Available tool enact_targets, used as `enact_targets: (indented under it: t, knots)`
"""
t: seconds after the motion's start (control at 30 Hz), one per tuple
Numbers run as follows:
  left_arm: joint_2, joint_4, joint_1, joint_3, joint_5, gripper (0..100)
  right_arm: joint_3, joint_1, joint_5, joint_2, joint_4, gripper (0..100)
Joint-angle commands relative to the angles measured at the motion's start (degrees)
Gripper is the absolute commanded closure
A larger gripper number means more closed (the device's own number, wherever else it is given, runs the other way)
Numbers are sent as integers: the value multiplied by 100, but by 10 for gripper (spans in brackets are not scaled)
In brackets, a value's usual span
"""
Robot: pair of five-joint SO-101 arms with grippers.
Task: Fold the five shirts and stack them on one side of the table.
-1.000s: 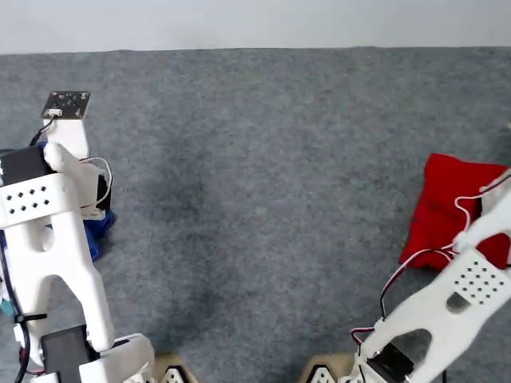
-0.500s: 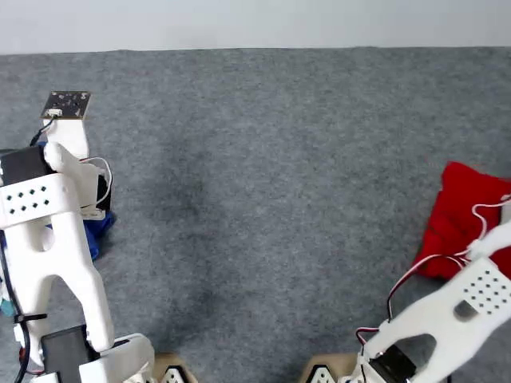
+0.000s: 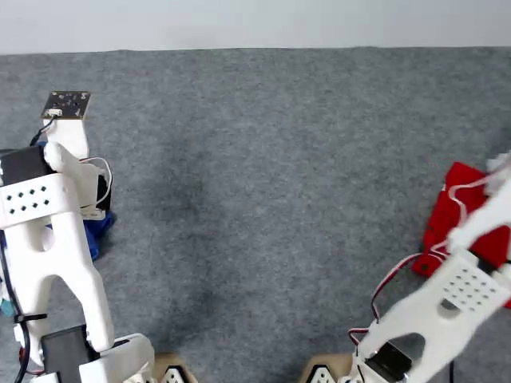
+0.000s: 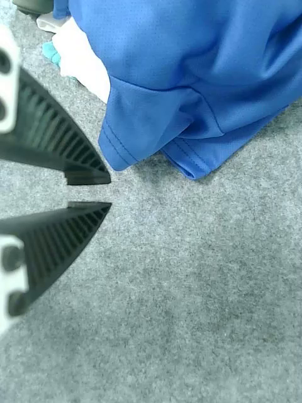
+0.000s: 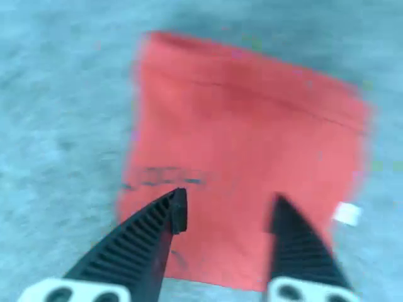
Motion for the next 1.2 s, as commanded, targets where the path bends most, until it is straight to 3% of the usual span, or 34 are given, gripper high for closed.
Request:
enact_targets:
  t: [0.0, 0.27, 0.47, 0.7, 0.93, 1.17]
  knots:
    - [-202, 123, 0, -40, -26, 942, 299, -523, -70, -400, 198, 976]
    - [-202, 123, -9, -40, -26, 942, 545, -620, -343, -462, 75, 988]
    - [-202, 123, -9, -40, -26, 942, 571, -180, -237, -620, 224, 988]
    - [-202, 123, -9, -31, -26, 942, 563, -48, -273, 497, 57, 988]
    - [-202, 123, -9, -22, -35, 942, 536, -505, -457, 1314, -251, 988]
    - [-202, 123, -9, -22, -35, 942, 185, -734, -527, 708, 136, 988]
